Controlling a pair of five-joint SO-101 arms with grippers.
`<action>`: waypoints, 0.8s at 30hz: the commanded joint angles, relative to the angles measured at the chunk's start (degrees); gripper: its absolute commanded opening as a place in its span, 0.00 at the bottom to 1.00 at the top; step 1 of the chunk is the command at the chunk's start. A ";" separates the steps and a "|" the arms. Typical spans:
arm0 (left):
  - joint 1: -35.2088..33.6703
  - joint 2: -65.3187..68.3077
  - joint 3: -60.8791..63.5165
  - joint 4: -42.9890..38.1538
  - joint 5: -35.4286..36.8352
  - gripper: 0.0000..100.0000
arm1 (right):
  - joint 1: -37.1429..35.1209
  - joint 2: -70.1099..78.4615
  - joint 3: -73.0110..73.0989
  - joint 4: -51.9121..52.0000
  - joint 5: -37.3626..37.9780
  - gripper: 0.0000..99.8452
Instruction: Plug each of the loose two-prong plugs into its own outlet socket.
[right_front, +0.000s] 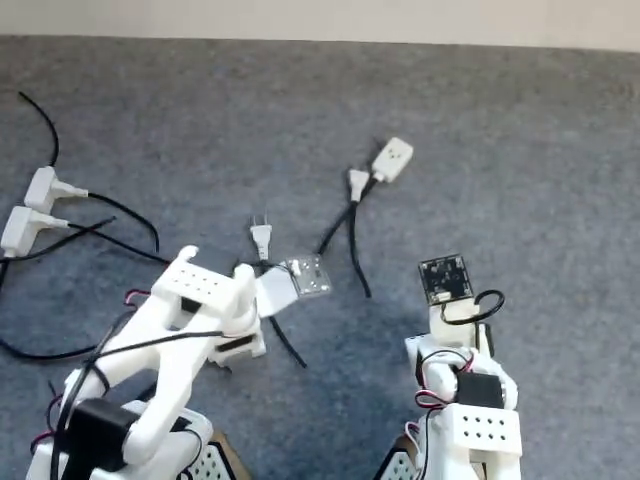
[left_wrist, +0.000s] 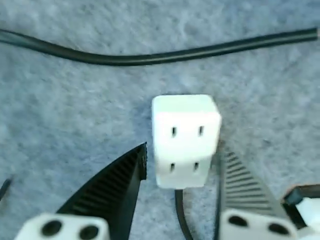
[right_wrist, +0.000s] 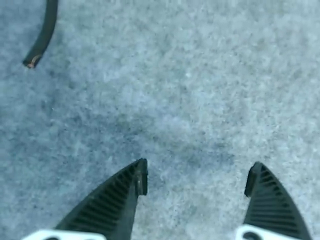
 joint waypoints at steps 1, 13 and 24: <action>-1.63 -3.21 -1.01 -0.26 0.44 0.29 | -0.31 -0.57 -0.22 -1.01 -0.53 0.30; -5.41 -11.47 -18.24 9.32 5.19 0.30 | -3.65 -0.48 -3.82 3.03 -0.53 0.30; -27.03 -3.30 -22.99 -1.76 29.71 0.29 | -13.85 17.19 -30.02 12.88 -4.22 0.30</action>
